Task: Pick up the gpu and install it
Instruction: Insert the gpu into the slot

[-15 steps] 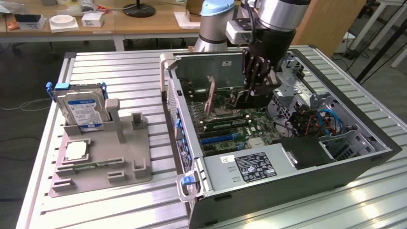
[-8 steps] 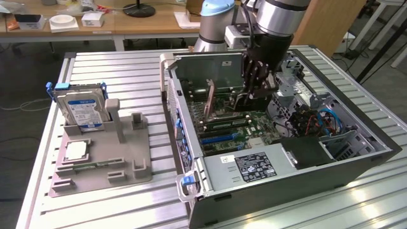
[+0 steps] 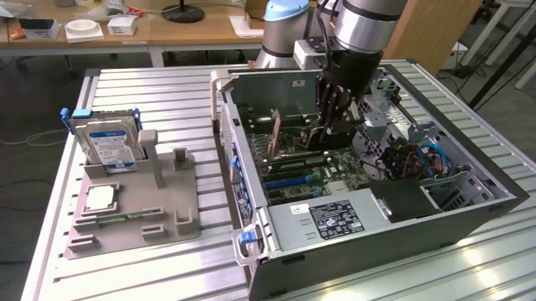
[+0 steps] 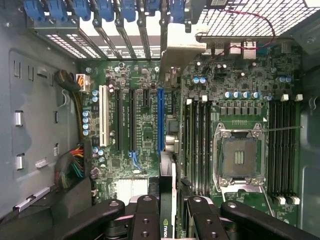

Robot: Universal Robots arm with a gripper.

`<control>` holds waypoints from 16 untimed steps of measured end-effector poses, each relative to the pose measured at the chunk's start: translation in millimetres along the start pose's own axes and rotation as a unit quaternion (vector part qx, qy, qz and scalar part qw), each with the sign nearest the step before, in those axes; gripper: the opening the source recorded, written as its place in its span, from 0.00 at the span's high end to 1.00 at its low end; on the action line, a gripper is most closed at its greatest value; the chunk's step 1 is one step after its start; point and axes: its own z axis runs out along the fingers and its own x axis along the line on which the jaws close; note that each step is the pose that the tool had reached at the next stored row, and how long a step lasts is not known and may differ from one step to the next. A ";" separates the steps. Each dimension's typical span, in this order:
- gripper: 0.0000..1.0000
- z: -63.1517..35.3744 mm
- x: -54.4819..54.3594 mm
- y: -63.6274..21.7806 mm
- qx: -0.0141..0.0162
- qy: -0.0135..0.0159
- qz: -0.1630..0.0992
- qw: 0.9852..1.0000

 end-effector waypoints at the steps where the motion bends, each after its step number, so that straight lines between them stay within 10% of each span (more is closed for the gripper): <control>1: 0.74 0.0 0.0 0.0 0.000 0.000 0.000 1.000; 16: 0.74 12.8 0.1 9.2 0.000 0.007 -0.003 1.000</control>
